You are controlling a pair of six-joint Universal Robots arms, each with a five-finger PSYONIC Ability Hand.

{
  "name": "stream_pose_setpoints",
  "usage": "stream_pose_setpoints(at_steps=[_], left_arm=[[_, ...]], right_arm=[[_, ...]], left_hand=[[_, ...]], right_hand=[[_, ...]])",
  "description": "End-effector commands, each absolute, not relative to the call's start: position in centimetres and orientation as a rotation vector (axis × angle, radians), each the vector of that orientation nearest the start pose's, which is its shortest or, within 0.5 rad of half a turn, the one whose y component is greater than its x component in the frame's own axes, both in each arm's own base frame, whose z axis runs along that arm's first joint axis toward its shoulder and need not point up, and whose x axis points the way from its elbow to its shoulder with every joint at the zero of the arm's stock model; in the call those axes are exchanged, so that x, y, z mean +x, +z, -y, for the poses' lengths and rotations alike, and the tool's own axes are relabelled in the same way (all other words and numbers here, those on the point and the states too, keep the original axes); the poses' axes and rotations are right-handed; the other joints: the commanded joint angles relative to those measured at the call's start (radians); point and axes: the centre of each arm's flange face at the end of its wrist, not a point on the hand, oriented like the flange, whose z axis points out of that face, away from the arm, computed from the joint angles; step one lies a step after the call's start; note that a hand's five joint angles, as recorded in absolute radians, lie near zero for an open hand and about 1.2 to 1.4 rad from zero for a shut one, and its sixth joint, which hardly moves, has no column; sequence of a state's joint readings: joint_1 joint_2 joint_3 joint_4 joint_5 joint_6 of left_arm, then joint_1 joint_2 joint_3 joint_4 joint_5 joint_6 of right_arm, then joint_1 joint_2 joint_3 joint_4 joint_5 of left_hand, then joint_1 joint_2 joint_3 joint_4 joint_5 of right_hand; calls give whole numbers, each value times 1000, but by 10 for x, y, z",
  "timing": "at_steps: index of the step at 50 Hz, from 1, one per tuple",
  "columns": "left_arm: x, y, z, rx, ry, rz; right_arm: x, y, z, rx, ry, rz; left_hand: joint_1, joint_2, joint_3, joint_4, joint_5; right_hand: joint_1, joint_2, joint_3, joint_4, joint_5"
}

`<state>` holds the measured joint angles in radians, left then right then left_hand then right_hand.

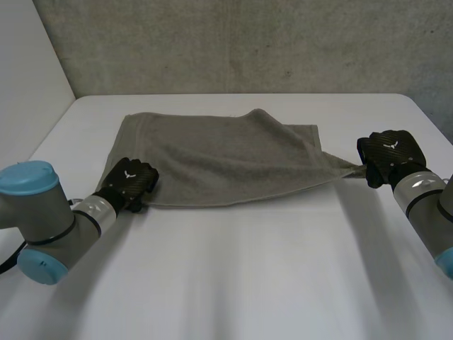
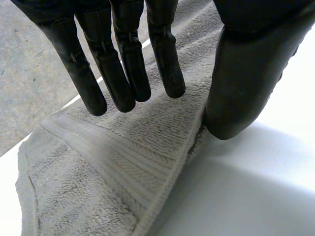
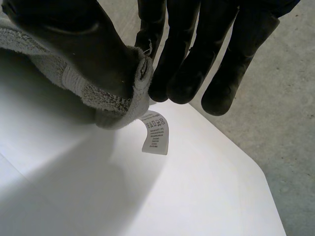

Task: Fold the towel.

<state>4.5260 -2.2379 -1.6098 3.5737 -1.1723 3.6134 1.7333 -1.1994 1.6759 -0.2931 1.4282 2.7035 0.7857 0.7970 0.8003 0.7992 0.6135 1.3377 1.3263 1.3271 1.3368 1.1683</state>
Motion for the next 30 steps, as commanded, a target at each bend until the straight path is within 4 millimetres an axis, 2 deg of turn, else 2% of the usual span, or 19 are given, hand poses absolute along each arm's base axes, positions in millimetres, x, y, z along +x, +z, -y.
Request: stream_pose_setpoints(at_steps=[1, 8, 11, 14, 15, 17, 18, 21, 23, 24, 25, 26, 27, 28, 29, 30], left_arm=[[-232, 101, 338, 1196, -2013, -2297], [-232, 97, 338, 1208, -1995, -2288], [-232, 96, 338, 1239, -1978, -2250], [-231, 97, 339, 1256, -1959, -2207], [-231, 97, 339, 1256, -1959, -2207], [-230, 99, 342, 1261, -1953, -2166], [-230, 99, 342, 1261, -1953, -2165], [-228, 111, 348, 1237, -1978, -2125], [-225, 136, 350, 1200, -2031, -2073], [-225, 136, 350, 1199, -2031, -2073], [-223, 151, 349, 1187, -2055, -2045], [-222, 165, 346, 1179, -2081, -2017], [-222, 165, 346, 1179, -2081, -2017], [-224, 179, 343, 1175, -2114, -1984], [-224, 193, 341, 1161, -2149, -1959], [-224, 193, 341, 1160, -2149, -1958]], right_arm=[[199, 178, 324, -870, -2043, -2314], [199, 178, 324, -870, -2043, -2314], [199, 178, 324, -870, -2043, -2314], [199, 178, 325, -870, -2045, -2313], [199, 178, 325, -866, -2047, -2313], [198, 181, 327, -860, -2056, -2310], [197, 184, 329, -847, -2065, -2306], [197, 191, 329, -847, -2083, -2294], [197, 195, 329, -848, -2085, -2291], [197, 202, 328, -849, -2091, -2287], [197, 213, 326, -850, -2100, -2281], [197, 213, 326, -850, -2100, -2281], [197, 224, 324, -850, -2102, -2275], [196, 233, 321, -854, -2096, -2274], [196, 233, 321, -854, -2096, -2274], [196, 243, 318, -854, -2088, -2275]], left_hand=[[3, -8, -11, -10, 1], [38, 27, 24, 25, 36], [132, 121, 118, 119, 130], [349, 337, 334, 335, 346], [350, 338, 335, 336, 347], [610, 598, 595, 596, 607], [611, 599, 596, 597, 608], [611, 599, 596, 597, 608], [611, 599, 596, 597, 608], [611, 599, 596, 597, 608], [611, 599, 596, 597, 608], [611, 599, 596, 597, 608], [611, 599, 596, 597, 608], [611, 599, 596, 597, 608], [611, 599, 596, 597, 608], [611, 599, 596, 597, 608]], right_hand=[[59, 70, 69, 59, 53], [59, 70, 69, 59, 53], [59, 70, 69, 59, 53], [59, 70, 69, 59, 53], [59, 70, 69, 59, 53], [59, 70, 69, 59, 53], [59, 70, 69, 59, 53], [59, 70, 69, 59, 53], [59, 70, 69, 59, 53], [59, 70, 69, 59, 53], [59, 70, 69, 59, 53], [59, 70, 69, 59, 53], [59, 70, 69, 59, 53], [59, 70, 69, 59, 53], [59, 70, 69, 59, 53], [59, 70, 69, 59, 53]])
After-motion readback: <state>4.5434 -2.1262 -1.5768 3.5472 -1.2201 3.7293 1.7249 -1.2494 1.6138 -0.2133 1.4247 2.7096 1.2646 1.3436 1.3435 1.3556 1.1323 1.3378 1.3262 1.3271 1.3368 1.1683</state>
